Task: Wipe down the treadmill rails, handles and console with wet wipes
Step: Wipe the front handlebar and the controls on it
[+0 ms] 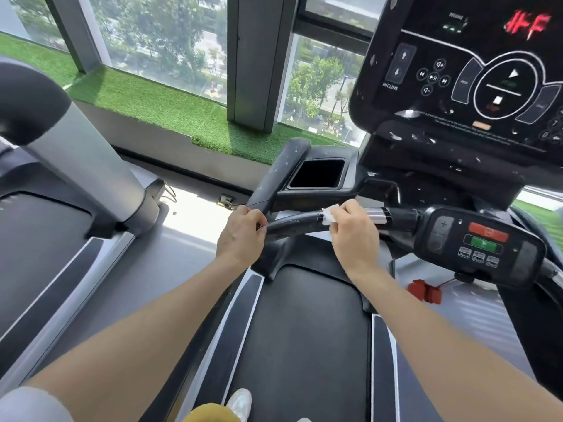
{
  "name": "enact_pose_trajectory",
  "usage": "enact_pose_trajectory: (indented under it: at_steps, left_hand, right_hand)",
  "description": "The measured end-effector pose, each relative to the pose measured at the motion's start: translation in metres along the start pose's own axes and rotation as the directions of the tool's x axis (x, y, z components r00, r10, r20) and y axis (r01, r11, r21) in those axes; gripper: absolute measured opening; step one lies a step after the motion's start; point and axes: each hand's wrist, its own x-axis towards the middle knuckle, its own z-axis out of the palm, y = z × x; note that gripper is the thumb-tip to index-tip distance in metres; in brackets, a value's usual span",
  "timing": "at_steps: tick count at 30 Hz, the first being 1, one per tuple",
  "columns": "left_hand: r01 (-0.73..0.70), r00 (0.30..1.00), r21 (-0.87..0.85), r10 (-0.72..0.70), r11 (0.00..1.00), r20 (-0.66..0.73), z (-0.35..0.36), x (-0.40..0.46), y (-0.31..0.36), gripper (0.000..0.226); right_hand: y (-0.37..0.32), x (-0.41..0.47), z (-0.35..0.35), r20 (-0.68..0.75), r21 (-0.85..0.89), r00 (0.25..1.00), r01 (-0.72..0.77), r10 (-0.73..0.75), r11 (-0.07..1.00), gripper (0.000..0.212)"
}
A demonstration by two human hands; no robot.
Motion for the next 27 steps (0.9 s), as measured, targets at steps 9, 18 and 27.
enact_pose_trajectory:
  at_steps: [9,18,27]
  left_hand:
    - [0.067,0.998,0.027,-0.067,0.997,-0.018,-0.013,-0.003,-0.026,0.014]
    - [0.105,0.994,0.051,-0.105,0.993,-0.003,-0.016,-0.009,-0.042,0.012]
    - [0.110,0.994,0.039,-0.111,0.993,0.025,-0.016,-0.018,-0.051,0.012]
  right_hand:
    - [-0.039,-0.013,0.043,0.013,0.003,0.999,0.034,-0.034,0.999,0.032]
    - [-0.066,-0.019,0.054,-0.023,-0.015,0.987,0.160,-0.160,0.987,0.024]
    - [-0.082,-0.024,0.071,0.104,-0.009,0.971,0.217,-0.215,0.976,0.024]
